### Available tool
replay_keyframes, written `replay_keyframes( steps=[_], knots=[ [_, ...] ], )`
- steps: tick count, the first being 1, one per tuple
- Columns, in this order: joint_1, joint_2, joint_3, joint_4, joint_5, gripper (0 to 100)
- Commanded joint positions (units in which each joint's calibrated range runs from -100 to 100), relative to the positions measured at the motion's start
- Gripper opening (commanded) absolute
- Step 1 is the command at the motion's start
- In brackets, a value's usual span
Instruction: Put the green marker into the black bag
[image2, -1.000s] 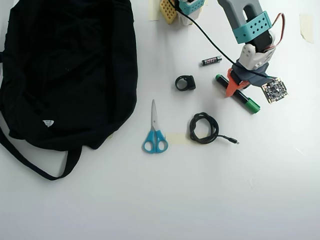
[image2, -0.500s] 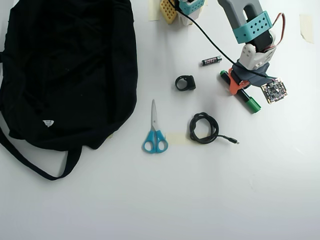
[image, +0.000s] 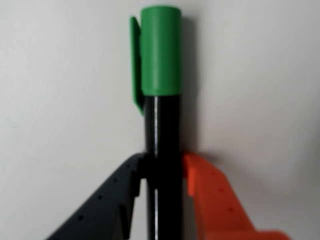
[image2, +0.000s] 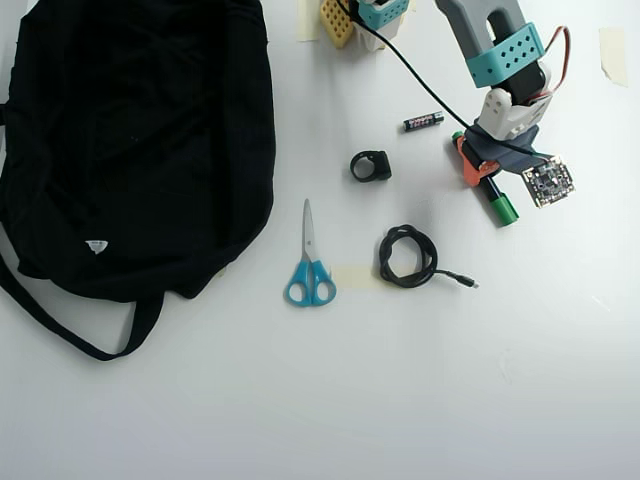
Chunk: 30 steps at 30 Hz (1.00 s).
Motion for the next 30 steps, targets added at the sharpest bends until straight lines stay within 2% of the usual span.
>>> replay_keyframes(
  steps=[1,18,30],
  knots=[
    [0.11,-0.63,0.54,-0.16,-0.09,2],
    [0.41,-1.13,-0.90,0.96,-0.09,2],
    [0.56,-1.29,-8.45,10.78,0.54,2]
  ],
)
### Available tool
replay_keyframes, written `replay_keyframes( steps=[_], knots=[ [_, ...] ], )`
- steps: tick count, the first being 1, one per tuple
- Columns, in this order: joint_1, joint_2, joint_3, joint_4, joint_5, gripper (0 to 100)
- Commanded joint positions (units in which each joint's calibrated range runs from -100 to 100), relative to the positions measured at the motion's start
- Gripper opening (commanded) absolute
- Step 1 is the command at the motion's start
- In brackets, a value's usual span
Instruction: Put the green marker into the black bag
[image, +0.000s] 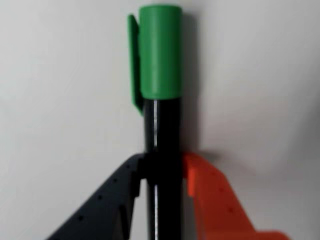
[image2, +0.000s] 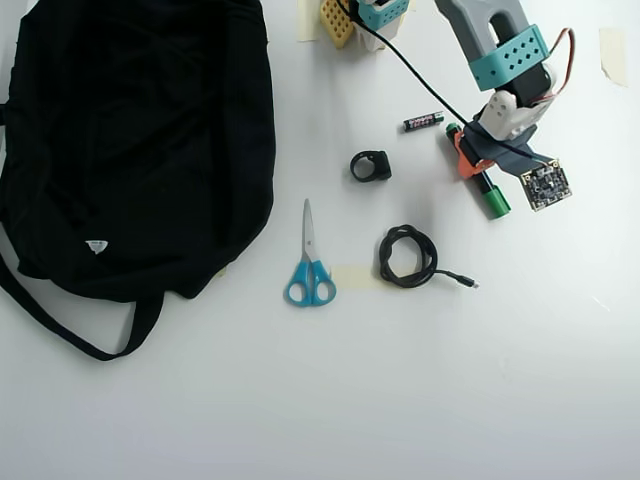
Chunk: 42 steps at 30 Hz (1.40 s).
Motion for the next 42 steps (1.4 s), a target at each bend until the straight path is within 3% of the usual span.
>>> replay_keyframes(
  steps=[1,19,31,42],
  knots=[
    [0.41,-1.21,-3.53,1.42,0.20,2],
    [3.63,-2.70,-19.25,13.65,2.87,2],
    [5.72,-21.13,5.73,-1.51,3.29,2],
    [8.19,-34.82,13.63,-1.85,3.34,2]
  ],
)
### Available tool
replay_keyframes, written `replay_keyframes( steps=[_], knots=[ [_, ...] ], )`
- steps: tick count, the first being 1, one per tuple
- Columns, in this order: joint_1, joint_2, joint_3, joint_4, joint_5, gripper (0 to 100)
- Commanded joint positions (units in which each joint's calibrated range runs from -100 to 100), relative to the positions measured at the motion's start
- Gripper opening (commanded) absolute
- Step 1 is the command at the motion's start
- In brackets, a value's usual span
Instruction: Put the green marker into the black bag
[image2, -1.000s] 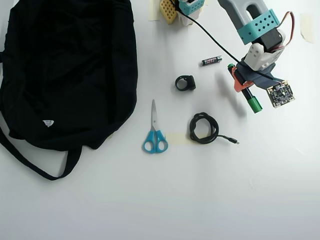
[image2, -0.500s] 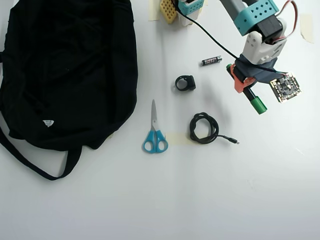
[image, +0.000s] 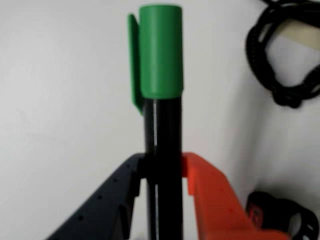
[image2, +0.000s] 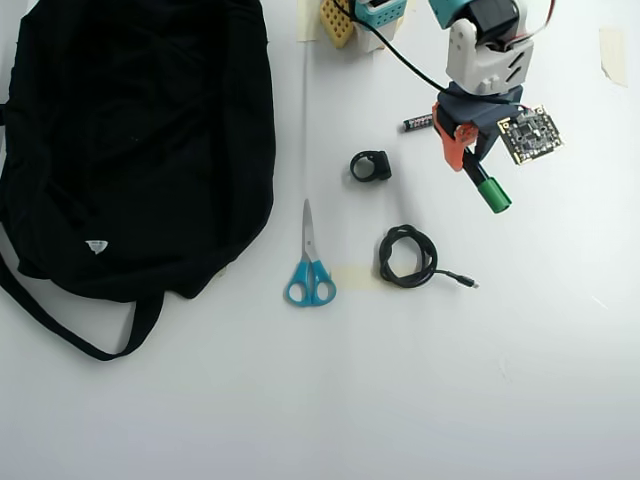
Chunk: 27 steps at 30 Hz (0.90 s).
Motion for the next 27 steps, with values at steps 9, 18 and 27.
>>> replay_keyframes(
  steps=[9,18,27],
  knots=[
    [4.95,-17.63,6.58,-0.57,-0.31,2],
    [13.03,-18.21,6.40,-0.05,0.21,2],
    [20.14,-18.21,5.68,2.97,2.68,2]
  ],
)
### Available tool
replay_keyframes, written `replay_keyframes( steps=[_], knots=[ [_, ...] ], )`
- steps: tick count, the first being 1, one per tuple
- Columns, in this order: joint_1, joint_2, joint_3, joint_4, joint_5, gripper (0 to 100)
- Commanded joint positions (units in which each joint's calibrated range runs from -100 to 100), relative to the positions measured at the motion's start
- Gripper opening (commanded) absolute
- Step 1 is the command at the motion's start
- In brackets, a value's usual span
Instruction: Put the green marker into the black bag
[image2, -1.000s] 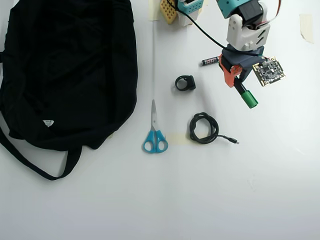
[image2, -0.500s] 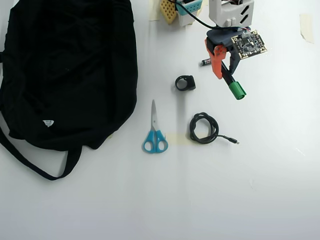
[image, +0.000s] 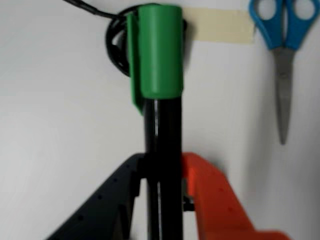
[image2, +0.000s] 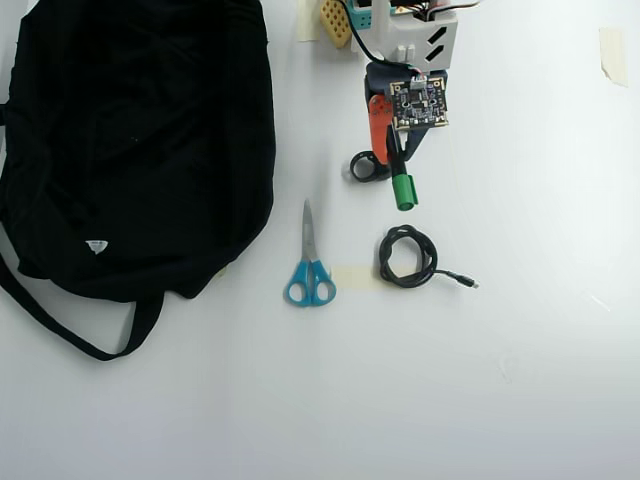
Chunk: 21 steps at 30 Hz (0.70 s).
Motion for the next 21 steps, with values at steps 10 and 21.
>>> replay_keyframes(
  steps=[10,21],
  knots=[
    [15.06,-2.10,-3.82,-0.21,1.94,2],
    [29.94,-1.11,-4.81,-0.38,2.41,2]
  ],
)
